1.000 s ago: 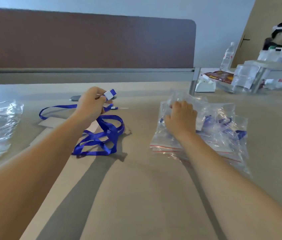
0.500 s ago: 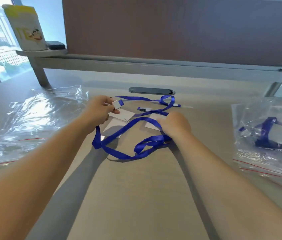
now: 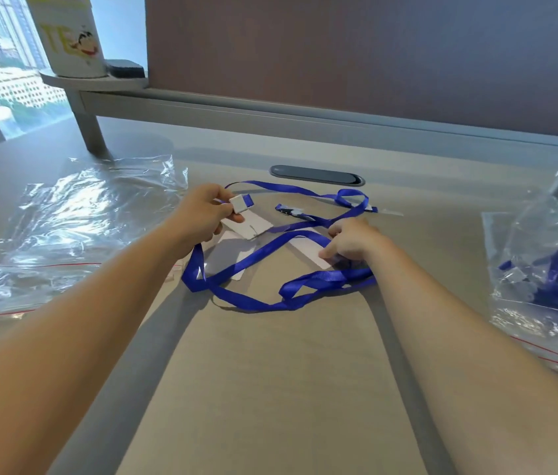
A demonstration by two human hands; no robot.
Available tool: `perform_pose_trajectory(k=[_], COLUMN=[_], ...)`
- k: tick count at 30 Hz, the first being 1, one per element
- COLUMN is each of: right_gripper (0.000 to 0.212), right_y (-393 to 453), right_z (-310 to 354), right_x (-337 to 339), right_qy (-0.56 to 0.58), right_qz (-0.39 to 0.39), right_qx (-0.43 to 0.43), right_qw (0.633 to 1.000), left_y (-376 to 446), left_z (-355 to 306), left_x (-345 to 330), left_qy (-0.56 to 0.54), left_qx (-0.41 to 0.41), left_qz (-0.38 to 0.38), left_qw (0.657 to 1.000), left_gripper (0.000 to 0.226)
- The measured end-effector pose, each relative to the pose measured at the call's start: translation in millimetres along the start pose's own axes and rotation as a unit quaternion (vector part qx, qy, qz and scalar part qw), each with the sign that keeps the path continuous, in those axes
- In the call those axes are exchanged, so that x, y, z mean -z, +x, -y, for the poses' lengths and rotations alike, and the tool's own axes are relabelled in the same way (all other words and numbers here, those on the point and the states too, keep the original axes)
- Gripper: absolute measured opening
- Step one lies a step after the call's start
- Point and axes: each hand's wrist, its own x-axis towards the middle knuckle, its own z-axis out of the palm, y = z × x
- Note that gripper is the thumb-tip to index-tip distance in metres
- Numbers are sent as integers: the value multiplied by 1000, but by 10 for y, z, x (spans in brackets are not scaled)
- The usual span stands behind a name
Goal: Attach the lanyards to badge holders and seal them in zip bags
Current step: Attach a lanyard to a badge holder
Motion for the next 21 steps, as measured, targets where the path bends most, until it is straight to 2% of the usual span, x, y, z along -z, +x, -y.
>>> perform_pose_trajectory(k=[3,8,11,17,19,21], right_gripper=[48,54,69,102,101,90], right_y=[-62,-185,-240,-348,-410,-485], right_z=[24,113,92,47,-8,-77], right_x=[19,-32,-17,45,62,82], right_qy=[12,-93,-92,27,39,78], right_qz=[32,4,12,28,35,41], right_qx=[17,26,14,-24,-27,-20], right_qw=[999,995,996,999,998,996], left_y=[-14,-83,-111,-164,-183,-204], left_z=[30,34,34,2,-12,-37], left_x=[7,-36,-19,-1,-6,-14], left_qy=[4,10,17,17,15,18], left_qx=[10,14,14,6,4,0], left_qz=[0,2,-1,-6,-8,-11], left_qw=[1000,1000,1000,1000,1000,1000], left_gripper=[10,14,21,10,10,10])
